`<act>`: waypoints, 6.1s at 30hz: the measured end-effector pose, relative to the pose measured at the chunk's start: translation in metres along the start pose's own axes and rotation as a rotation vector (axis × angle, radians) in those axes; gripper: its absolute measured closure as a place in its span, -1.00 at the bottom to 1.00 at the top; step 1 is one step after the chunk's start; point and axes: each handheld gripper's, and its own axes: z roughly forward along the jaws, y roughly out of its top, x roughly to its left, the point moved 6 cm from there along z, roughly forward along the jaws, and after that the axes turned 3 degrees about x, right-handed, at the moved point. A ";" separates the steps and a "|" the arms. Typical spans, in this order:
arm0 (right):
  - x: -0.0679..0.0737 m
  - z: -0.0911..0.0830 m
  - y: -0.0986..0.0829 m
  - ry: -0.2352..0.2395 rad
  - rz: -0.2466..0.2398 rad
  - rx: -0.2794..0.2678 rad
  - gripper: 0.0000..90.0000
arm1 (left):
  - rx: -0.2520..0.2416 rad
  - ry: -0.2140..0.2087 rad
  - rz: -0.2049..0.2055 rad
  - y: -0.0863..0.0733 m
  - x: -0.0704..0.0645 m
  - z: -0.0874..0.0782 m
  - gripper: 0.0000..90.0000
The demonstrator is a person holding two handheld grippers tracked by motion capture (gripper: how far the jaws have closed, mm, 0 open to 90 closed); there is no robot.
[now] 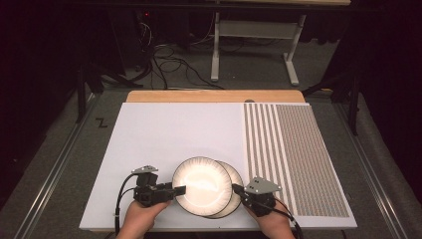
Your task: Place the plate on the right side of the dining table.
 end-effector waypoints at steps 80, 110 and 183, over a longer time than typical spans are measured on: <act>-0.043 -0.081 -0.008 -0.153 0.132 -0.161 -0.99 | -0.300 0.089 0.286 0.013 -0.029 0.000 0.73; -0.043 -0.092 -0.017 -0.138 0.147 -0.186 -0.95 | -0.320 0.108 0.348 0.012 -0.035 -0.002 0.73; -0.010 0.017 0.020 0.170 0.206 -0.103 0.33 | -0.317 0.144 0.439 0.009 -0.043 -0.003 0.71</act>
